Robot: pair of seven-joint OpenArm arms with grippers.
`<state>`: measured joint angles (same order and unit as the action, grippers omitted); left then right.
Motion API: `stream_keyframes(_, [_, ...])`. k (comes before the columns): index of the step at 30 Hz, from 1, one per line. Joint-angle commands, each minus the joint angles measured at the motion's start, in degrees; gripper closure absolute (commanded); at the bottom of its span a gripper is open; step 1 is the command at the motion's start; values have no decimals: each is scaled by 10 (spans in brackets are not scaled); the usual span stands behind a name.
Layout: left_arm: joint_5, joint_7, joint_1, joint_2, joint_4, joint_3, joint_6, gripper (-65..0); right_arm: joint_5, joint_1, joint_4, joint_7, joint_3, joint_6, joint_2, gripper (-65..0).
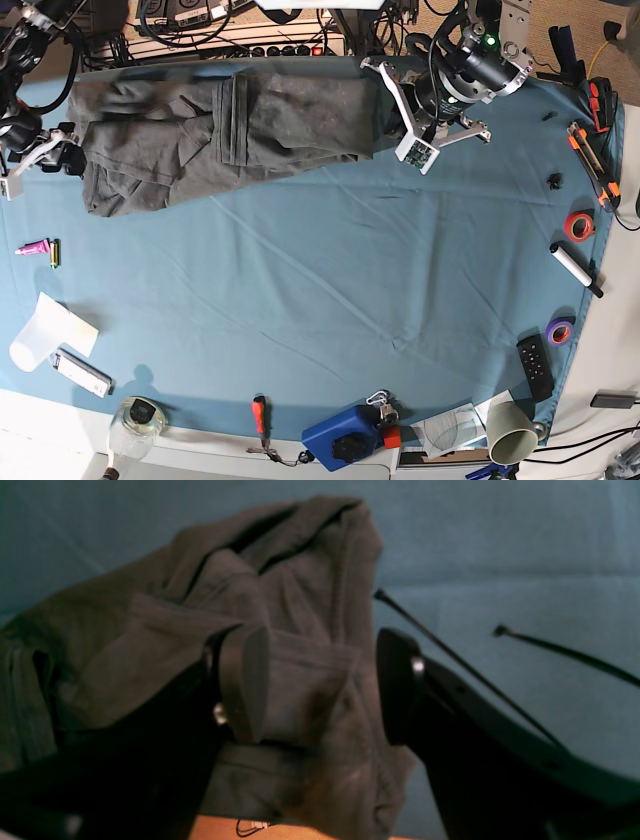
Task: Fold the T-shirt properly
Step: 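Grasp the folded bundle end with the right gripper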
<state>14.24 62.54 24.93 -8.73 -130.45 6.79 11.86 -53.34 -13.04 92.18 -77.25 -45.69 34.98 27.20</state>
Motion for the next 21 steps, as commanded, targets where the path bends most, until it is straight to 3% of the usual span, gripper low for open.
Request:
stream_keyframes(1, [4, -9, 0, 2, -11, 1, 0, 0, -14, 7, -16, 5, -5, 2, 21, -336])
stream_keyframes(6, [4, -9, 0, 2, -11, 1, 0, 0, -113, 51, -173, -27, -5, 50, 54, -336])
stream_keyframes(11, [4, -16, 0, 2, -11, 1, 0, 0, -193, 76, -273, -27, -3, 50, 73, -336])
stream_keyframes(21, [25, -26, 0, 2, -11, 1, 1, 0, -193, 47, -294, -27, 56, 50, 73, -336])
